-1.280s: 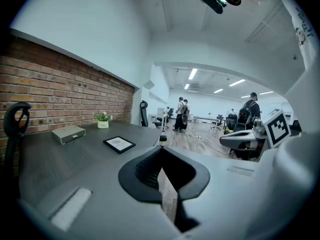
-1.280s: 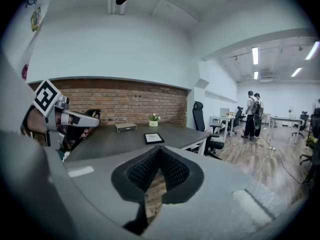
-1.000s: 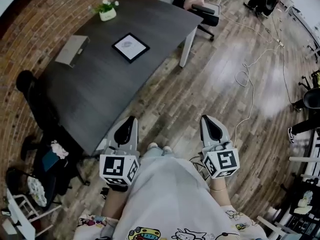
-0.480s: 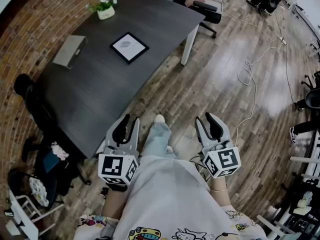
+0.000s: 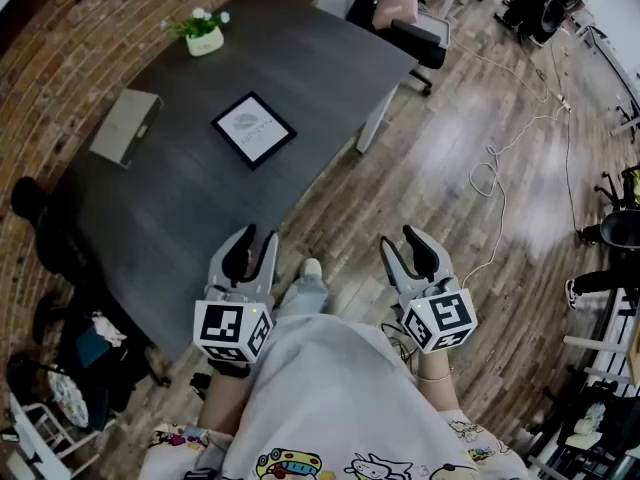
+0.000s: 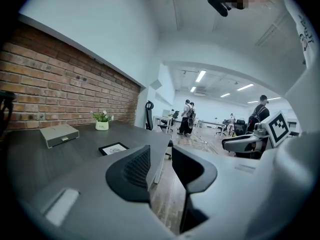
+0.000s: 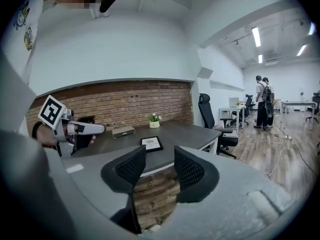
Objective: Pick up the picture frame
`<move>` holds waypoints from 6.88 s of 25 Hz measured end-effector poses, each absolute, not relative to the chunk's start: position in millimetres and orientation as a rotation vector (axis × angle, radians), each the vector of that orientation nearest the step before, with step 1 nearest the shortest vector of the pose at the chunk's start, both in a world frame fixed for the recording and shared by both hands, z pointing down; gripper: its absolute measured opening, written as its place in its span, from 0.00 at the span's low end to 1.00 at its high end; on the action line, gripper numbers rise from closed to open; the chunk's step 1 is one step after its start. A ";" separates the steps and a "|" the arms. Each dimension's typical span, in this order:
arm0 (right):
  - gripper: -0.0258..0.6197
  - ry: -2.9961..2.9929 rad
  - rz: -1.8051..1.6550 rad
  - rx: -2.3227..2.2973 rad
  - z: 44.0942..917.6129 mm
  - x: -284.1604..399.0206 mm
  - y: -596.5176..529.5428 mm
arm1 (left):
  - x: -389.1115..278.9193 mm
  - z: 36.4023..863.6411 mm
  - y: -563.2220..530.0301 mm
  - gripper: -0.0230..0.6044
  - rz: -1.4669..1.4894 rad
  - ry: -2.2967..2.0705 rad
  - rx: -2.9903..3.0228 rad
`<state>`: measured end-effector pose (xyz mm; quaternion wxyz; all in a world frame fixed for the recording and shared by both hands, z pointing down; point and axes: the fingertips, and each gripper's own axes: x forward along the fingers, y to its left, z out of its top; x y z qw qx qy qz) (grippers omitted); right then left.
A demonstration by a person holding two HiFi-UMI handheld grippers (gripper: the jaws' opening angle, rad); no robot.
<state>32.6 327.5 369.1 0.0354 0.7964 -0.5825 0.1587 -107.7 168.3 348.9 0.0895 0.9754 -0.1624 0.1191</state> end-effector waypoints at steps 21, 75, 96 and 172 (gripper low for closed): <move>0.40 -1.897 0.565 2.271 372.3 69.7 191.3 | -88.7 363.9 57.2 0.31 0.331 -0.637 2.773; 0.42 -2.566 0.594 1.220 389.3 132.6 -89.9 | -51.8 360.0 -69.4 0.34 0.261 -1.614 2.283; 0.42 -2.468 0.731 1.179 434.6 121.5 -92.7 | -25.3 408.0 -92.1 0.34 0.404 -1.396 2.294; 0.39 -2.264 1.563 1.045 534.6 111.6 -91.9 | -16.8 544.6 -126.2 0.16 0.459 -1.237 1.887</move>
